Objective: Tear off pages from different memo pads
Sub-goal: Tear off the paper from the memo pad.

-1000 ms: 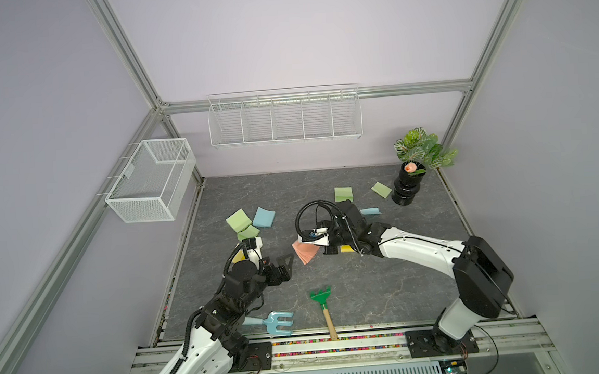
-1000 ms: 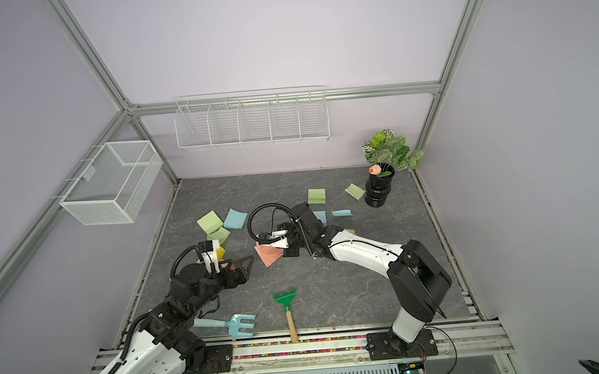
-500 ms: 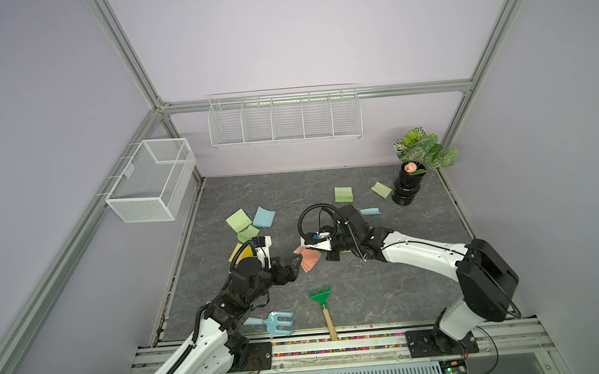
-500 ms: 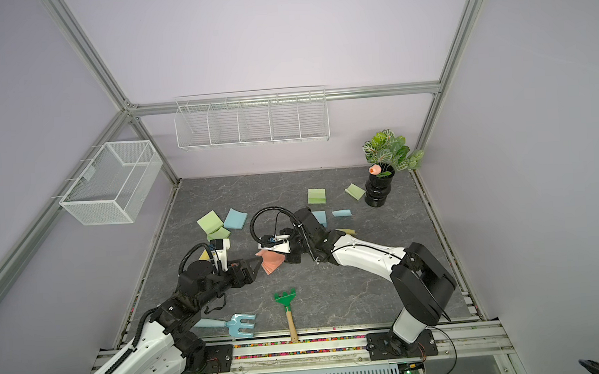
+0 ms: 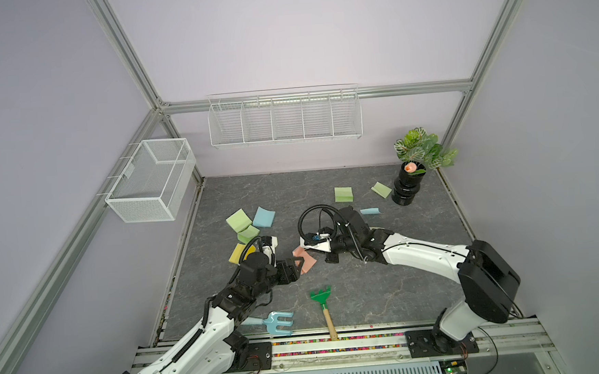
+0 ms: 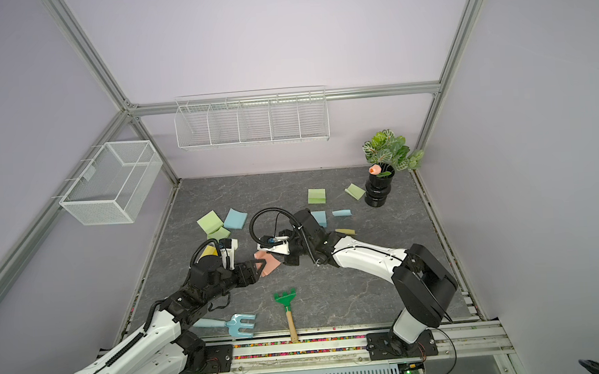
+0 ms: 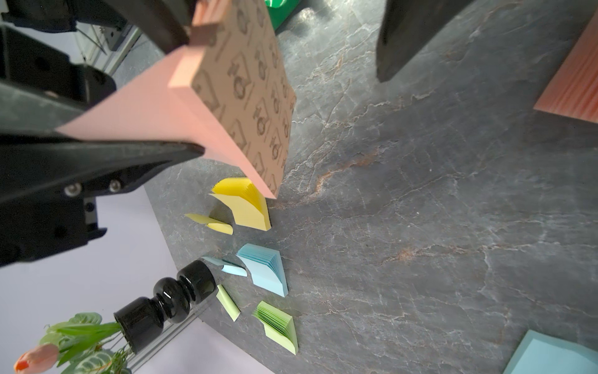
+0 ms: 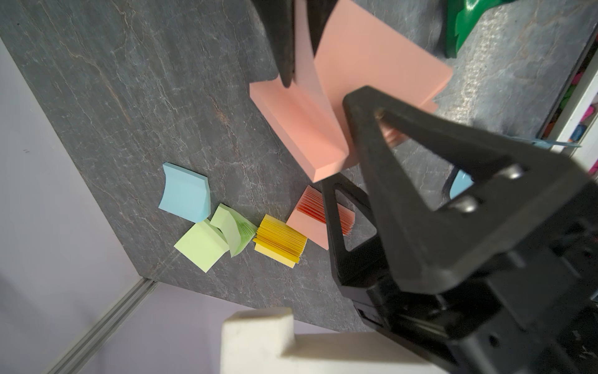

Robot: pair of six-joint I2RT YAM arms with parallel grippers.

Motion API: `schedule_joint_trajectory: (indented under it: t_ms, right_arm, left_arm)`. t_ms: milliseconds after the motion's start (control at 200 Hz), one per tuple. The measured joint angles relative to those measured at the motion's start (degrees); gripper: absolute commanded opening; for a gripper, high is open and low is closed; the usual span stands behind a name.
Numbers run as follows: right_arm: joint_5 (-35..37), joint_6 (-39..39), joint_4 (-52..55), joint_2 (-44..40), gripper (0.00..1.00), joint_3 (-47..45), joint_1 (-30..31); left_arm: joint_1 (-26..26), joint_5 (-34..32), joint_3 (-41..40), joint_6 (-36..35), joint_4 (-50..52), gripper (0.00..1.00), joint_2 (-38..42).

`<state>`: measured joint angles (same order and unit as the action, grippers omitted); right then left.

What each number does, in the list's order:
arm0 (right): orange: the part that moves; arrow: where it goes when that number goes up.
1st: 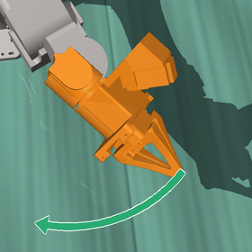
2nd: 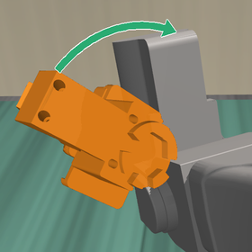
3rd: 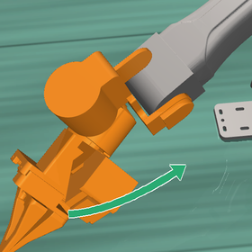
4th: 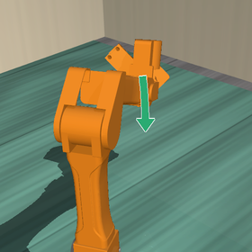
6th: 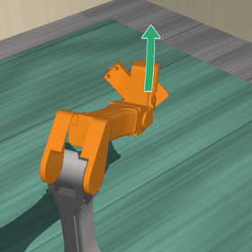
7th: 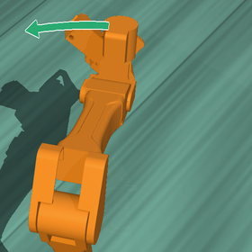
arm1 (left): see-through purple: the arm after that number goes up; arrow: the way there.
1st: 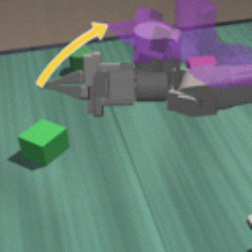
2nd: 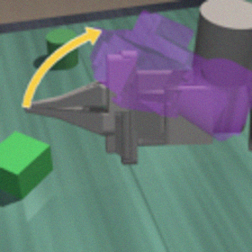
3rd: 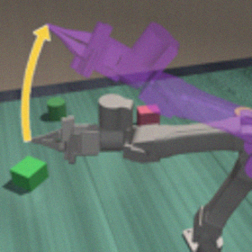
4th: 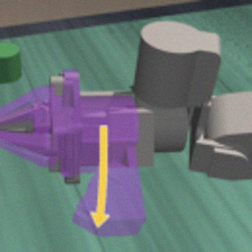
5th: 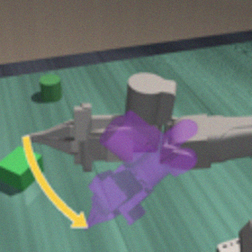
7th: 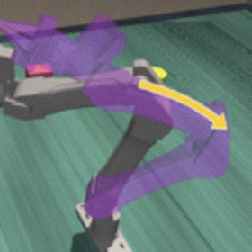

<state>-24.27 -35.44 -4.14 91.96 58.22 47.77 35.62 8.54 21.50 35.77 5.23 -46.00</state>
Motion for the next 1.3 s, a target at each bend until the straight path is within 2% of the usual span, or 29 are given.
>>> schedule_joint_trajectory:
  t_ms: [105, 240, 425, 840, 1299]
  right_arm:
    - [-0.44, 0.28, 0.00, -0.48, 0.06, -0.39, 0.02]
    - [-0.92, 0.55, -0.02, -0.87, 0.07, -0.46, 0.02]
    - [-0.59, 1.64, -0.59, -1.90, 0.07, -0.46, 0.07]
    - [6.80, 5.75, 0.74, -5.03, 0.07, -0.35, 0.52]
    - [12.33, 8.70, 10.12, -5.84, 0.07, 4.59, 0.59]
  left_arm:
    - [0.00, -0.66, 0.17, 0.31, 0.37, 0.32, 1.29]
    - [0.00, -1.18, 0.09, 0.15, 0.68, 0.14, 5.53]
    - [0.02, -2.64, -0.20, -0.52, 1.07, 0.00, 9.46]
    - [0.13, -6.99, 0.50, -0.26, 3.32, 0.00, 8.83]
    - [0.00, -12.44, 0.55, 0.44, 10.51, 0.00, 10.71]
